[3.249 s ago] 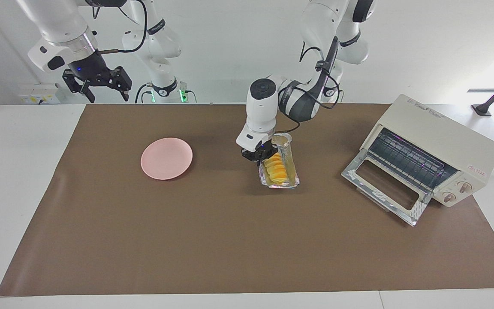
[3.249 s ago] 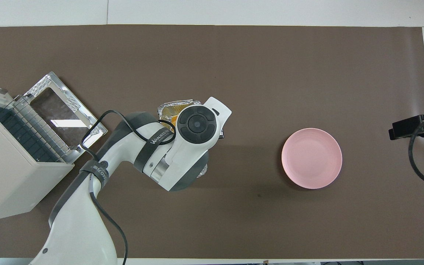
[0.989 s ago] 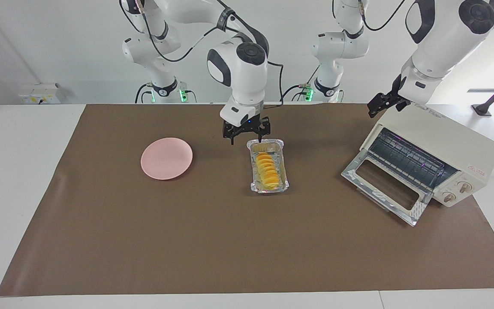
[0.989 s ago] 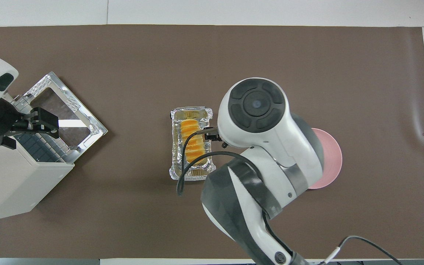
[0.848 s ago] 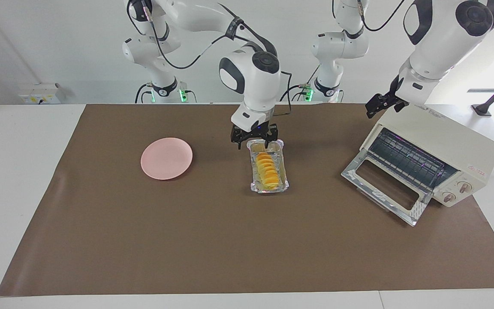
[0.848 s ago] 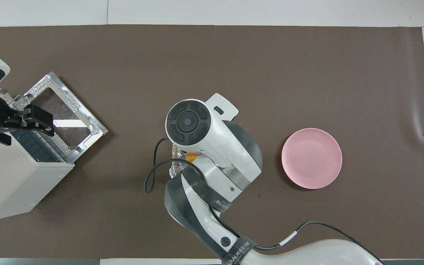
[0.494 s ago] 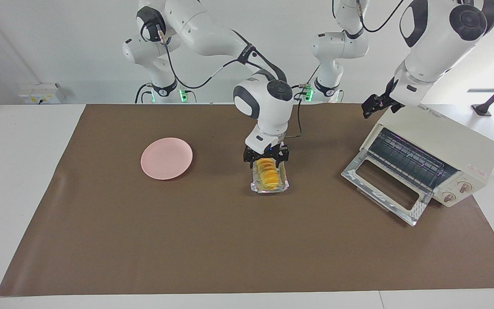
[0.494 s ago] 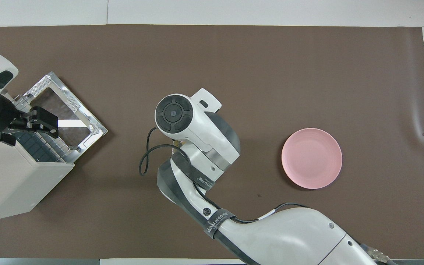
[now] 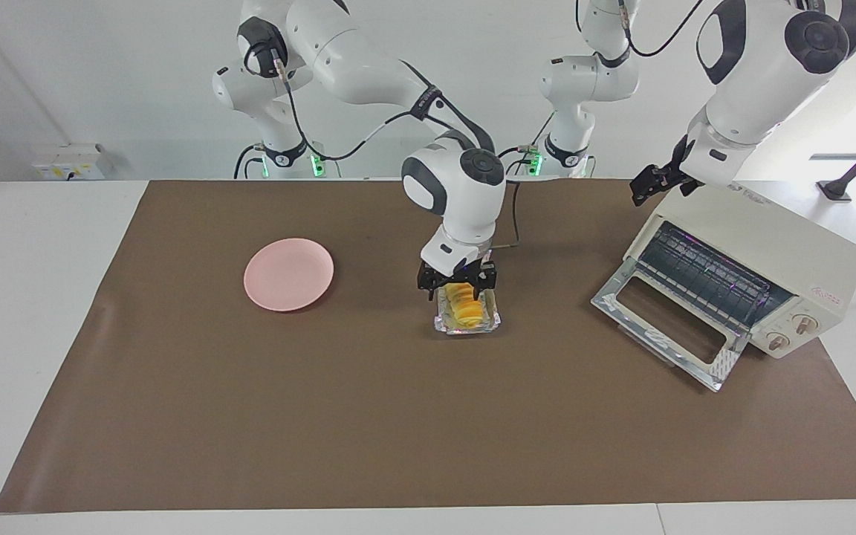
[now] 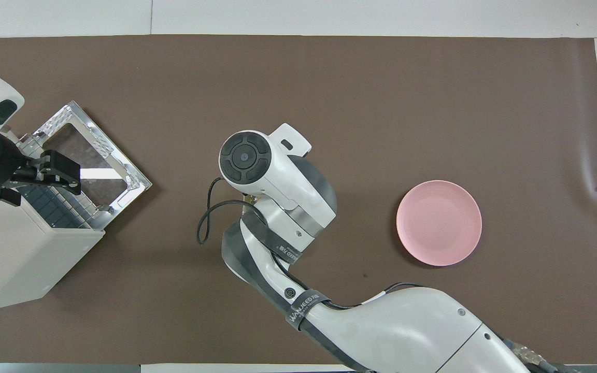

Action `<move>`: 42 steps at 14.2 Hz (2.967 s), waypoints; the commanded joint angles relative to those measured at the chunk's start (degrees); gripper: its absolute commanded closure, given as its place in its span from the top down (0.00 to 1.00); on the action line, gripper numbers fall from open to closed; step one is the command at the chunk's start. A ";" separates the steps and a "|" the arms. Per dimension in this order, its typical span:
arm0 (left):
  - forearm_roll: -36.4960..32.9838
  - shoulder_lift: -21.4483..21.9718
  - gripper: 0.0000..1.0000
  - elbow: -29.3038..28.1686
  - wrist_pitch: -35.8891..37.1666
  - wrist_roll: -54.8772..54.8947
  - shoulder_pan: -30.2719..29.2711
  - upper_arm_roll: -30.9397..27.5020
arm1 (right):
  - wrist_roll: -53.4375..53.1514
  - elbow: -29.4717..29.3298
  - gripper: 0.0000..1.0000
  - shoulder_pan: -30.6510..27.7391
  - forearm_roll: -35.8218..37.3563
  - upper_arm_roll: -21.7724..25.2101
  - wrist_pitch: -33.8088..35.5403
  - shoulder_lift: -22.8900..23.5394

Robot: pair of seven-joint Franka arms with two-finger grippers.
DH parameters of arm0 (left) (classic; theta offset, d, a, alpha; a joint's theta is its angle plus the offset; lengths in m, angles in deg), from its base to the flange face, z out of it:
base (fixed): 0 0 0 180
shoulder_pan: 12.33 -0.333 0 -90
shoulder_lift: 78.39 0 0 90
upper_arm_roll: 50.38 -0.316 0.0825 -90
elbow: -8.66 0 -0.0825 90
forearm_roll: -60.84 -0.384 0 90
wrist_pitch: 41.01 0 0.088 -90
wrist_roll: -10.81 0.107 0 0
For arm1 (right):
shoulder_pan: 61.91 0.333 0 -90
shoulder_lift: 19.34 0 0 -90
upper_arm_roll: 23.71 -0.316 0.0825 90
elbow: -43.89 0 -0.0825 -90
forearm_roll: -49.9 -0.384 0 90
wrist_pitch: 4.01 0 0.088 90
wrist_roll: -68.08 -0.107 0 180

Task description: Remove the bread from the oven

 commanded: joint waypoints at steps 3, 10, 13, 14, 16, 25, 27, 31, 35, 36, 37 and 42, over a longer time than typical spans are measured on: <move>0.63 0.69 1.00 -0.79 -0.31 0.32 0.26 0.05 | 2.29 0.27 1.00 -2.51 1.11 -0.46 -1.29 0.47; 0.63 0.69 1.00 -0.79 -0.31 0.15 -0.36 -0.12 | 7.65 7.20 0.95 -3.30 1.29 -0.37 -3.93 -1.11; 0.63 0.69 1.00 -0.79 -0.31 0.14 -0.53 -0.21 | 7.40 8.27 0.60 -3.22 1.20 -0.37 -5.86 -1.46; 0.63 0.69 1.00 -0.79 -0.22 0.14 -0.45 -0.21 | 6.61 8.27 0.30 -3.22 0.59 -0.37 -6.39 -1.46; 0.63 0.69 1.00 -0.70 -0.31 0.23 -0.44 -0.21 | 5.47 8.62 0.00 -3.13 0.15 -0.46 -9.10 -1.46; 0.63 0.69 1.00 -0.70 -0.22 0.15 -0.44 -0.21 | 4.58 7.40 0.00 -3.48 -0.21 -0.46 -9.22 -1.46; 0.55 0.69 1.00 -0.70 -0.31 0.15 -0.44 -0.21 | 4.76 4.24 0.00 -4.88 -0.29 -0.63 -5.53 -1.46; 0.63 0.69 1.00 -0.70 -0.31 0.14 -0.44 -0.21 | 10.19 -1.83 0.00 -7.51 -4.59 -0.64 2.64 -1.55; 0.63 0.69 1.00 -0.70 -0.31 0.23 -0.44 -0.21 | 17.65 -9.11 0.00 -14.27 -7.84 -0.64 10.11 -1.90; 0.63 0.69 1.00 -0.70 -0.31 0.15 -0.44 -0.21 | 19.76 -11.31 0.00 -16.55 -8.81 -0.55 11.26 -1.55; 0.63 0.69 1.00 -0.70 -0.31 0.23 -0.44 -0.21 | 21.79 -11.94 0.00 -18.84 -8.91 -0.63 11.62 -1.37; 0.55 0.69 1.00 -0.70 -0.31 0.15 -0.44 -0.12 | 33.30 -11.95 0.00 -27.37 -8.56 -0.28 10.84 -0.93</move>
